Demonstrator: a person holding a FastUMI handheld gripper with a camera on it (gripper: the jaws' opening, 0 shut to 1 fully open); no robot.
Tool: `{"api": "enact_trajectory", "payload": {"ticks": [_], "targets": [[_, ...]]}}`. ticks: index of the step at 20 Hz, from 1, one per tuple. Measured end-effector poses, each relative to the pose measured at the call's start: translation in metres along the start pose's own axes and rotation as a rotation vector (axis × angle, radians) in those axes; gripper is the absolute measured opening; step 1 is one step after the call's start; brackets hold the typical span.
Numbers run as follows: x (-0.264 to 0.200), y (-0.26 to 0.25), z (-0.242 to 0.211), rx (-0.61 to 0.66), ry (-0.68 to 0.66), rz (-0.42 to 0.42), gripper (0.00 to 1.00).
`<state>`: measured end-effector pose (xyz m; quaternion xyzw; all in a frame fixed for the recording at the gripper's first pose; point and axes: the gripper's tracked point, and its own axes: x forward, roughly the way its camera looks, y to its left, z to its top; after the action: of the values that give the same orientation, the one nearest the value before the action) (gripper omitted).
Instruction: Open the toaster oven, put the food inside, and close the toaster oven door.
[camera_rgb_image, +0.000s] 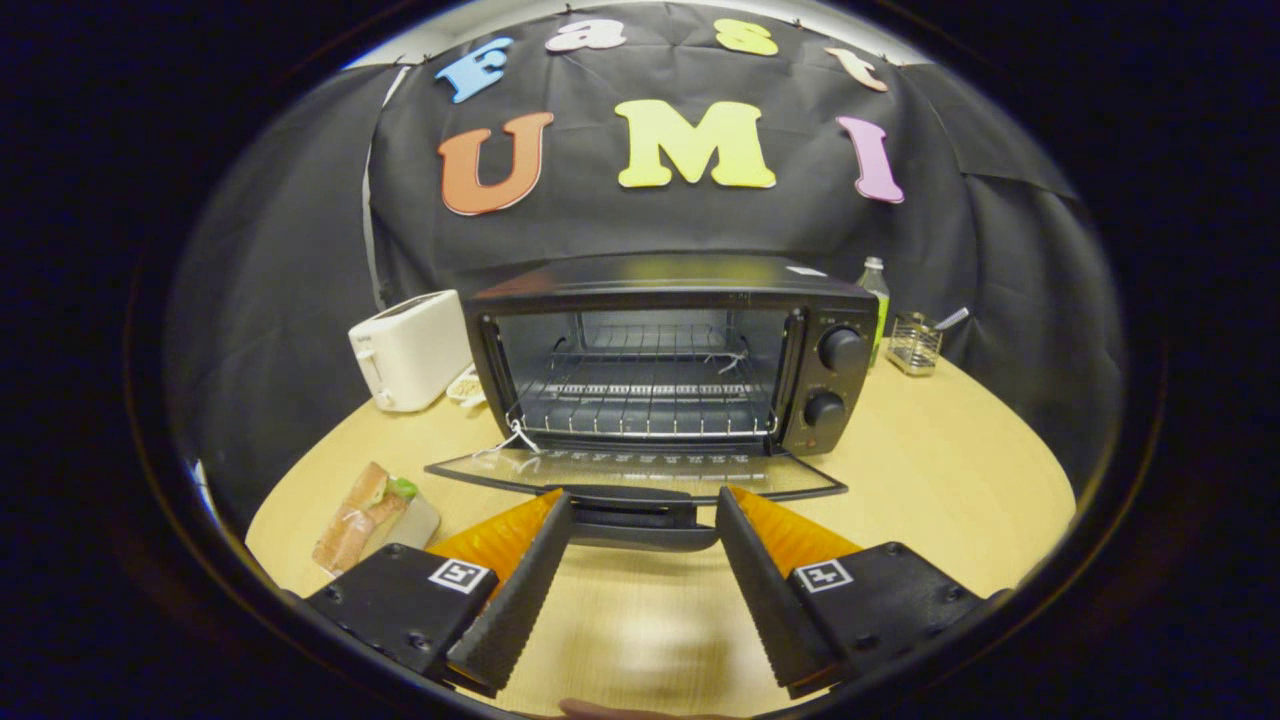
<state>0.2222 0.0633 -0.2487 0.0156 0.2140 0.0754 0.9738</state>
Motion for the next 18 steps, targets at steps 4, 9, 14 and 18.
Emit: {"api": "enact_trajectory", "payload": {"ticks": [4, 9, 14, 18], "targets": [[0.002, 0.002, -0.005, 0.023, 0.066, 0.01, 0.95], [0.002, 0.001, -0.008, 0.02, 0.076, 0.022, 0.96], [0.008, 0.002, -0.023, 0.077, 0.177, 0.019, 0.95], [0.007, 0.007, -0.011, 0.047, 0.152, 0.042, 0.94]]}}
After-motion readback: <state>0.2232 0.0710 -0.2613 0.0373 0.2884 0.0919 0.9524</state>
